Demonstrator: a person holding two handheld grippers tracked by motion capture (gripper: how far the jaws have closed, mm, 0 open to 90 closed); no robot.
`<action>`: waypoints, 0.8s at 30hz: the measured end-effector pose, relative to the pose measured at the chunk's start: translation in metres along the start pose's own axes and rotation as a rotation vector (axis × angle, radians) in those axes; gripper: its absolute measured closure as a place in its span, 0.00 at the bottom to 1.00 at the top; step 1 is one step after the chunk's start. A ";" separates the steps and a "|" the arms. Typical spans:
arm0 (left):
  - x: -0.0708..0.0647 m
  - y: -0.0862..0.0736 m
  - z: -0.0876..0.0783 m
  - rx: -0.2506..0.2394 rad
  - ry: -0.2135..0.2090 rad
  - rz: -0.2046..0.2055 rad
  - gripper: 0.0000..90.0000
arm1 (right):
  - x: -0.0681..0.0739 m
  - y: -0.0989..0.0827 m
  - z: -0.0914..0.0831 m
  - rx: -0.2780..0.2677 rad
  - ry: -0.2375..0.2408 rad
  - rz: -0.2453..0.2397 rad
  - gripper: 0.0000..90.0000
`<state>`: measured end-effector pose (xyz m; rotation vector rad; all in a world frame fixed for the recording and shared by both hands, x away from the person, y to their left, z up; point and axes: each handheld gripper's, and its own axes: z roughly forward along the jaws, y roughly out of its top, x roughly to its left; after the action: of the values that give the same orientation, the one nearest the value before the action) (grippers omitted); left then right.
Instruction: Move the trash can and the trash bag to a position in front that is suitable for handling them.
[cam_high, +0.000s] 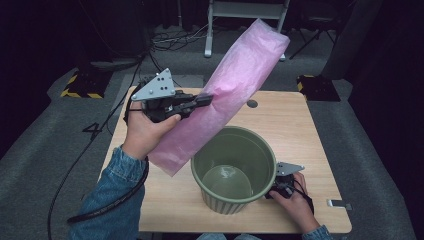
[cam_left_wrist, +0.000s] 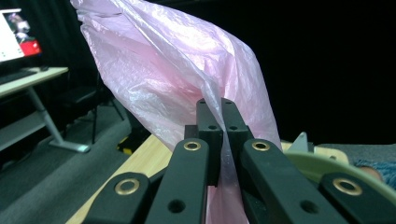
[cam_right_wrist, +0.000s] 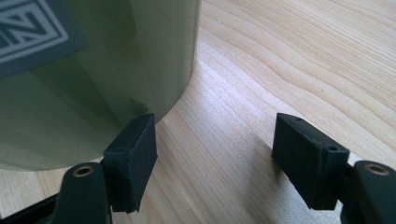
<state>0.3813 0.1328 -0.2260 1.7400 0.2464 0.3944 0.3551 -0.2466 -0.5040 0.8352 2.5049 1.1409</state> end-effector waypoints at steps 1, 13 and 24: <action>0.000 0.003 0.003 -0.005 -0.006 0.002 1.00 | 0.000 0.000 0.000 0.000 0.000 0.000 0.34; -0.005 0.021 0.032 -0.044 -0.122 -0.006 1.00 | 0.000 0.000 0.000 0.000 0.002 0.000 0.34; -0.014 0.035 0.056 -0.062 -0.188 -0.008 1.00 | 0.000 0.000 0.000 0.000 0.003 -0.001 0.34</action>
<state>0.3890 0.0700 -0.2027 1.7023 0.1045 0.2279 0.3552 -0.2468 -0.5041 0.8333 2.5077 1.1429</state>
